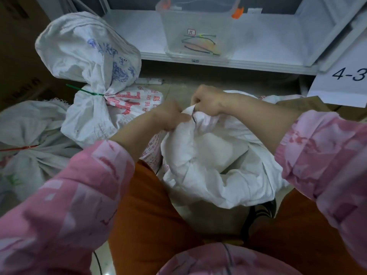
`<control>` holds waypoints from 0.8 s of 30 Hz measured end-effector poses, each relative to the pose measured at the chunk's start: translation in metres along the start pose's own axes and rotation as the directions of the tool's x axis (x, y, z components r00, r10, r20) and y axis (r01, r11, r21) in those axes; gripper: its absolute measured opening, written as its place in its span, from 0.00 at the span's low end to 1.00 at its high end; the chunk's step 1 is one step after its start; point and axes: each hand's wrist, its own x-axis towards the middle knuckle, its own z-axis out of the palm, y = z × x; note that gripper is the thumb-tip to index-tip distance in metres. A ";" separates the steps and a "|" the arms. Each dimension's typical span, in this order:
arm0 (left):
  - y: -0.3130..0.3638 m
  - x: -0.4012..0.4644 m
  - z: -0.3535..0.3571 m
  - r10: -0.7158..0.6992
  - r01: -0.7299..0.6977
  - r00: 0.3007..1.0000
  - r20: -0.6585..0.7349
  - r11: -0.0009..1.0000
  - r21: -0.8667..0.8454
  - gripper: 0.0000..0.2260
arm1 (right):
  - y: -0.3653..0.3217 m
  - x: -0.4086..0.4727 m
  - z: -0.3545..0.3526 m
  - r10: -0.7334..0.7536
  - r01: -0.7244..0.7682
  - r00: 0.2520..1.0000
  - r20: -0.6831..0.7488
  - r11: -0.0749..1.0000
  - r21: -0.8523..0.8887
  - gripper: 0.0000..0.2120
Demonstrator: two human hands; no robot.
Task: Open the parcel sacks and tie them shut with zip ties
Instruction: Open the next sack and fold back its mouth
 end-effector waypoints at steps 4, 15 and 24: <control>-0.015 0.012 0.012 -0.097 0.117 0.992 0.078 0.942 -0.316 0.06 | 0.011 -0.014 -0.012 0.011 -0.009 0.998 -0.057 0.999 0.036 0.11; -0.059 0.033 0.022 0.147 0.246 0.897 0.417 0.618 -0.747 0.11 | 0.045 -0.013 -0.005 0.096 -0.104 0.993 -0.067 0.985 -0.139 0.18; 0.006 0.016 0.001 0.145 -0.147 0.982 -0.123 0.989 -0.005 0.11 | 0.042 -0.009 -0.009 0.245 -0.263 0.931 0.270 0.964 0.029 0.14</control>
